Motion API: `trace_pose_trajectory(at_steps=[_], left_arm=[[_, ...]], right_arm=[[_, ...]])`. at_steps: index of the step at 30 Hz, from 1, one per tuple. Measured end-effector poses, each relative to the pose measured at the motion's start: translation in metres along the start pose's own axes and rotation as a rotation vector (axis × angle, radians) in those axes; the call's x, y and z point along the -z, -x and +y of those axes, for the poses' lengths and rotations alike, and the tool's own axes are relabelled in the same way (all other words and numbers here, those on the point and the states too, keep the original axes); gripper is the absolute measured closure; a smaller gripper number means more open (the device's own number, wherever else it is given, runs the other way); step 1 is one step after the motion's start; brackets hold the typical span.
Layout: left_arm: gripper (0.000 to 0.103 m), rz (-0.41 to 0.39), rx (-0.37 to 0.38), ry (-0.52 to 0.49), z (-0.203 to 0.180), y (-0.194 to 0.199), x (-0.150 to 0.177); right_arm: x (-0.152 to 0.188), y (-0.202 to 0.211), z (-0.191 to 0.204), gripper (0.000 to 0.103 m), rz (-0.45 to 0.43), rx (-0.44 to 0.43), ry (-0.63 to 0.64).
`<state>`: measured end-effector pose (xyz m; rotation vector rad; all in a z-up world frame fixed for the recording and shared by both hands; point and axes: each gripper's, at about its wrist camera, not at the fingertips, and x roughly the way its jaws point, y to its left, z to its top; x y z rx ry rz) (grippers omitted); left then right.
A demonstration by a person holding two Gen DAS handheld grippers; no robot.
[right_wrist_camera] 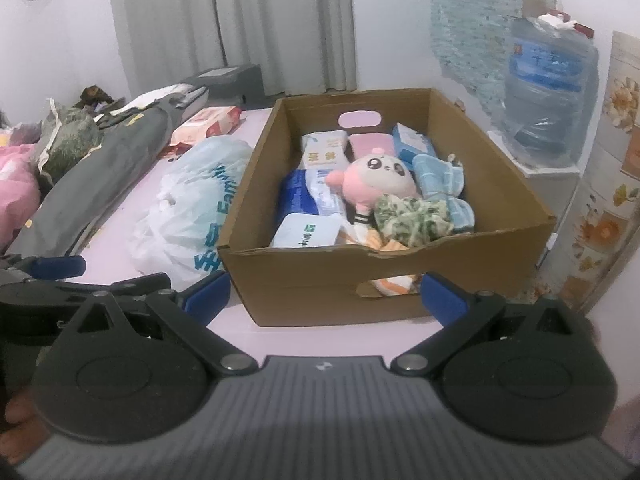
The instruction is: Organize soft objects
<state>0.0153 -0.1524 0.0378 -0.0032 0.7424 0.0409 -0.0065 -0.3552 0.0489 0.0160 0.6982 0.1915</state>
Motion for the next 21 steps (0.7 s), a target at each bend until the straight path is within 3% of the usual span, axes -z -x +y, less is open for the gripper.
trace_pose_trajectory(at_steps=[21], left_arm=[[0.0, -0.006, 0.003, 0.052, 0.023, 0.003, -0.003]], right_arm=[[-0.009, -0.02, 0.021, 0.001, 0.02, 0.007, 0.048]])
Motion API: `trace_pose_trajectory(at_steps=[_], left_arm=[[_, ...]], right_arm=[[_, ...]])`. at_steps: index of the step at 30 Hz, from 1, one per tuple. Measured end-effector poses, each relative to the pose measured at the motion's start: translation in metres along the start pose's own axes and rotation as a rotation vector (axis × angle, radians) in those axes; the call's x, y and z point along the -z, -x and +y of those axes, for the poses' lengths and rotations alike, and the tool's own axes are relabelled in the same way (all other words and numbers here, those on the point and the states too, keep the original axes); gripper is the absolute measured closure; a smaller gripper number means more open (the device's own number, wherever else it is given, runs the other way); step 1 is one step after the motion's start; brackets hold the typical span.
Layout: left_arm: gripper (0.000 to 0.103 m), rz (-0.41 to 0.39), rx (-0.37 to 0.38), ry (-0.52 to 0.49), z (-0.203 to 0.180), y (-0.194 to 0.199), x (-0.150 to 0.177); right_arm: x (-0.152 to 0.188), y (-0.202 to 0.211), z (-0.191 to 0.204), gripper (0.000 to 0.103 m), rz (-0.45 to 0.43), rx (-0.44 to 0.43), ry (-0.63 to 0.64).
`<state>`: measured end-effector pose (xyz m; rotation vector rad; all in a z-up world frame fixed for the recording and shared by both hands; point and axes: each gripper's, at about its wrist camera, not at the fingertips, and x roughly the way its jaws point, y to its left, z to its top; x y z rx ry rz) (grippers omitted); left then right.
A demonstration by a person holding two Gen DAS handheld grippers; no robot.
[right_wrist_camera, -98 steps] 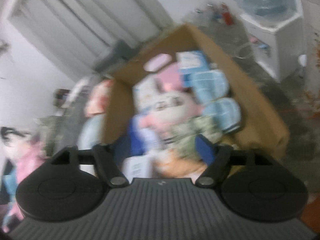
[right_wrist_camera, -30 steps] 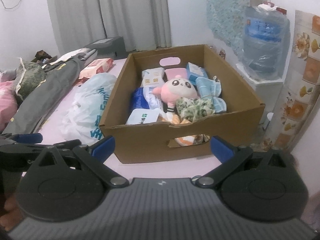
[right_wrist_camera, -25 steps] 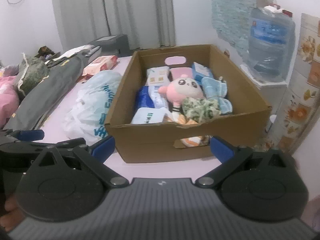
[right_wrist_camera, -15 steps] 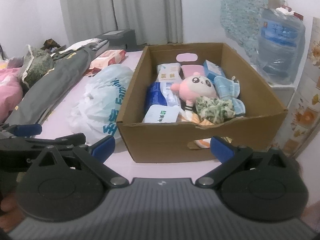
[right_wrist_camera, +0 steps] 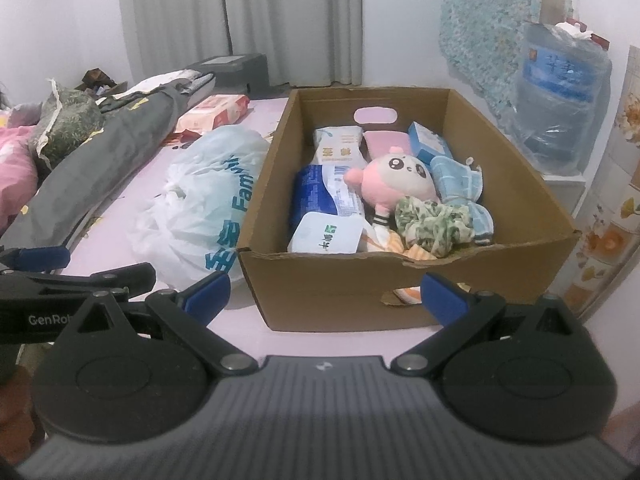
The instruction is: Organize soft objects
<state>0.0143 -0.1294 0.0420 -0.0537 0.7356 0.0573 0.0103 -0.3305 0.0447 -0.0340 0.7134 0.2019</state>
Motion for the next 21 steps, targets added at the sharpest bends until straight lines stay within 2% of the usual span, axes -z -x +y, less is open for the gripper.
trace_pose_trajectory(at_steps=[21], left_arm=[[0.0, 0.017, -0.009, 0.012, 0.0082, -0.0047, -0.0015]], right_arm=[[-0.0036, -0.0089, 0.0072, 0.001, 0.016, -0.011, 0.004]])
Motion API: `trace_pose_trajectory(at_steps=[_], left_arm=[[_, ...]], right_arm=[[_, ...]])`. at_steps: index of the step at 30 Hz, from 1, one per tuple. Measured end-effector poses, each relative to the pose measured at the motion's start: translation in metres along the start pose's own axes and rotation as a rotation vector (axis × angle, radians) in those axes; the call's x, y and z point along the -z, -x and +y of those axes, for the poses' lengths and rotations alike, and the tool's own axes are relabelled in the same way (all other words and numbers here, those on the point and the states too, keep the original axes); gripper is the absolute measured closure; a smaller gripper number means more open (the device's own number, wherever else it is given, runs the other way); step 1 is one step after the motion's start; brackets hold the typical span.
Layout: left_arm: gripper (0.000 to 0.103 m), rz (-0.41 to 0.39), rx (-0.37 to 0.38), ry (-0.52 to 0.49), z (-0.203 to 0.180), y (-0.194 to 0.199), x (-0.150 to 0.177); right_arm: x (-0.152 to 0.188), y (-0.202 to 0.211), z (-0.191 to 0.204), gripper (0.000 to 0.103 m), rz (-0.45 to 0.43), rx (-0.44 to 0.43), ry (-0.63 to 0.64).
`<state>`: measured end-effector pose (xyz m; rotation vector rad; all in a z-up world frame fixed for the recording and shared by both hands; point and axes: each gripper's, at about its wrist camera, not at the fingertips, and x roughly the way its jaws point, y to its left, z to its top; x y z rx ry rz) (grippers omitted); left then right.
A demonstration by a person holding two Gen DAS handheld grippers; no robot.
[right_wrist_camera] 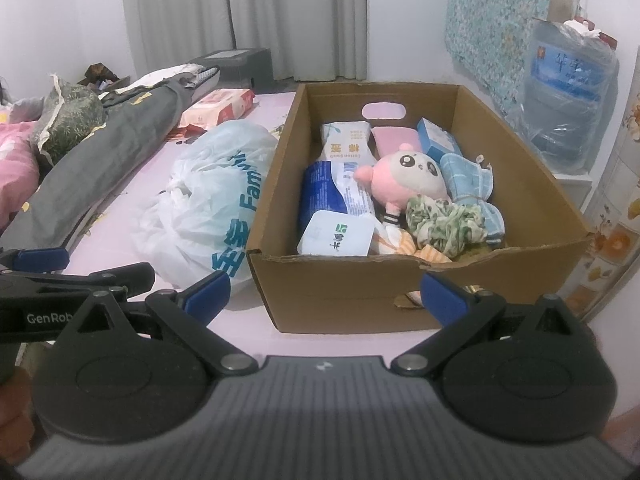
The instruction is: Organize soft objects
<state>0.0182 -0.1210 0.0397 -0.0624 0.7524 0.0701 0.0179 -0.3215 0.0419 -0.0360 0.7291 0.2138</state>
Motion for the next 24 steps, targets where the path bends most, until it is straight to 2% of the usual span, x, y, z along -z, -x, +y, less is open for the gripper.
trace_pose_trajectory(at_steps=[24], left_arm=[[0.0, 0.01, -0.002, 0.005, 0.0016, -0.0001, 0.0023]], right_arm=[[0.0003, -0.0021, -0.001, 0.001, 0.013, -0.01, 0.003]])
